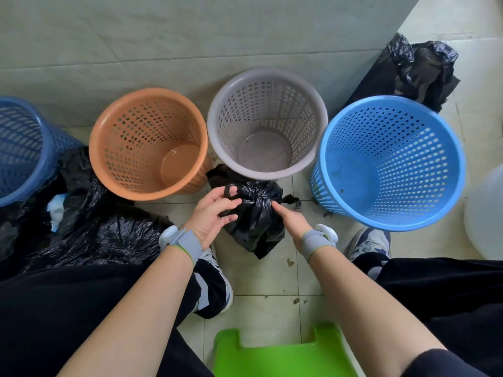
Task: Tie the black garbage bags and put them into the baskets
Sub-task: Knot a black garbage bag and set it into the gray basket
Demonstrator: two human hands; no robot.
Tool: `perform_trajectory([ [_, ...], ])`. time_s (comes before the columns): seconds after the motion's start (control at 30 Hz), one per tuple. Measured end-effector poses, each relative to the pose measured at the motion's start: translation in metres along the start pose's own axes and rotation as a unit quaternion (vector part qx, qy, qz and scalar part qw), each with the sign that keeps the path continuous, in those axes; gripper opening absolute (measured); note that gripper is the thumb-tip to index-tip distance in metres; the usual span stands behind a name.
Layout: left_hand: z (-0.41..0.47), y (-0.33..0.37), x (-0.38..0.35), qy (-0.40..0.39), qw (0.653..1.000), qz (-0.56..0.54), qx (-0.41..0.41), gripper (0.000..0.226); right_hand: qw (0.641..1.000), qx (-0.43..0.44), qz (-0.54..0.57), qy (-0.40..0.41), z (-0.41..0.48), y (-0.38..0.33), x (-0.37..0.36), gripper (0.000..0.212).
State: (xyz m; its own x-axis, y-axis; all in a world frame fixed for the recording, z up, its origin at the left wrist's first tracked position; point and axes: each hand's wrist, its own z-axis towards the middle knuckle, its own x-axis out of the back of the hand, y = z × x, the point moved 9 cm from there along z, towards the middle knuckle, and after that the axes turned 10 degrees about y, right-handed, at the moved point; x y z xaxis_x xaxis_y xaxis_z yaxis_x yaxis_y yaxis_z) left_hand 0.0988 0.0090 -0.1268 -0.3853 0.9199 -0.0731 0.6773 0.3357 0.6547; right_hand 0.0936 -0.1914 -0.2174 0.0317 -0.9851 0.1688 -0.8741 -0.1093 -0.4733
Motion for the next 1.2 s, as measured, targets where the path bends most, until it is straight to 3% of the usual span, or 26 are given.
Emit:
perform_trajectory([
  [0.1,-0.002,-0.001,-0.005,-0.055,0.993,-0.100,0.033,0.060,0.995,0.054,0.060,0.055,0.002,-0.014,-0.003,0.040],
  [0.2,0.001,0.000,-0.002,-0.047,0.978,-0.197,0.040,0.071,0.989,0.068,0.090,0.101,0.003,-0.019,-0.001,0.023],
  [0.33,0.003,-0.002,0.003,-0.015,0.941,-0.330,0.069,0.056,0.988,0.051,0.117,0.088,0.006,-0.018,-0.006,0.034],
  [0.43,0.005,0.003,0.002,-0.045,0.918,-0.385,0.085,0.046,0.983,0.023,0.179,0.033,0.006,-0.018,-0.017,0.051],
  [0.47,0.005,0.002,0.003,-0.053,0.920,-0.379,0.084,0.046,0.982,0.015,0.189,0.014,0.005,-0.017,-0.020,0.047],
  [0.53,0.008,-0.003,0.008,-0.037,0.930,-0.355,0.080,0.050,0.983,0.014,0.180,-0.013,0.005,-0.016,-0.024,0.018],
  [0.7,0.012,-0.021,0.019,0.022,0.957,-0.278,0.082,0.041,0.988,0.037,0.150,-0.010,-0.006,-0.023,-0.013,0.032],
  [0.87,0.010,-0.043,0.021,0.121,0.941,-0.276,0.151,0.047,0.992,0.051,0.116,-0.002,-0.015,-0.028,0.010,0.024],
  [1.0,0.012,-0.036,0.019,0.119,0.909,-0.379,0.125,0.012,0.994,0.049,0.092,0.016,-0.020,-0.026,0.020,0.031],
  [1.07,0.009,-0.049,0.013,0.116,0.927,-0.321,0.154,0.008,0.995,0.059,0.075,0.020,-0.025,-0.024,0.024,0.034],
  [1.2,0.003,-0.071,-0.001,0.097,0.958,-0.174,0.205,0.032,0.995,0.082,0.052,0.012,-0.033,-0.025,0.026,0.041],
])
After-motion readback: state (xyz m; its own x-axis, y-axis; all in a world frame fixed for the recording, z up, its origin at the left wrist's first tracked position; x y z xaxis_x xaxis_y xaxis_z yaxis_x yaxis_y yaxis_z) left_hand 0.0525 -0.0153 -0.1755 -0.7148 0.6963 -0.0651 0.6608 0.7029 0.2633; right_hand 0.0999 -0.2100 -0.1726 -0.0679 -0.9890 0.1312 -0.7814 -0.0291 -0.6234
